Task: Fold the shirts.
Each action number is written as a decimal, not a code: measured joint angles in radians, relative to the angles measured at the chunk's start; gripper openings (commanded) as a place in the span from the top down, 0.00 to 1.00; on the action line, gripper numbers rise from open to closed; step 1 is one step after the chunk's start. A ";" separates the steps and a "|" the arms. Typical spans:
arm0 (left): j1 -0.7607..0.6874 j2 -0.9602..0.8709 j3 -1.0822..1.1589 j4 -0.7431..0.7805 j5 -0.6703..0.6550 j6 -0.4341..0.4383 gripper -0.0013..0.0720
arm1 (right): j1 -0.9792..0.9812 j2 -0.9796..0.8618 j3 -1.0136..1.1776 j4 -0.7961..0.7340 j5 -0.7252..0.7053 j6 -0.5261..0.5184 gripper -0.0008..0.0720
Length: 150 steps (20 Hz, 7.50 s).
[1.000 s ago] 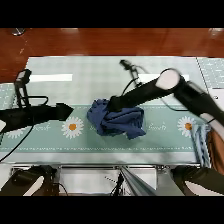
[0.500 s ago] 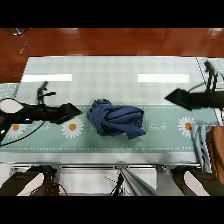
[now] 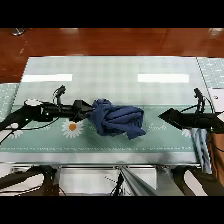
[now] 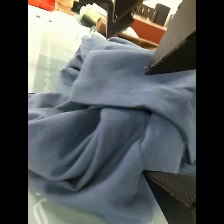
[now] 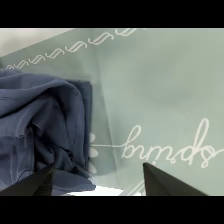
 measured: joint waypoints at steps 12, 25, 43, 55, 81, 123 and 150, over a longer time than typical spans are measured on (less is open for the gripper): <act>0.003 -0.090 0.051 -0.008 -0.017 0.050 0.96 | 0.229 -0.071 -0.014 -0.009 -0.092 0.058 0.14; 0.023 -0.091 0.119 -0.005 -0.064 0.070 0.96 | 0.356 -0.308 0.042 0.068 -0.228 0.063 0.14; 0.145 0.177 0.741 0.009 -0.169 -0.027 0.96 | 0.278 -0.392 1.157 -0.064 0.064 0.071 0.96; 0.153 0.492 1.307 0.460 -0.449 -0.289 0.96 | 0.281 0.039 1.494 -0.178 0.263 0.086 0.96; -0.005 0.098 0.393 0.453 0.098 -0.270 0.02 | 0.166 -0.601 1.010 -0.091 0.158 0.099 0.13; 0.048 -0.095 0.201 0.374 -0.185 0.155 0.96 | -0.195 -0.120 -0.134 -0.128 0.252 -0.006 0.14; 0.191 0.284 1.463 0.422 -0.245 -0.197 0.96 | 0.242 -0.177 1.640 -0.142 0.212 0.127 0.96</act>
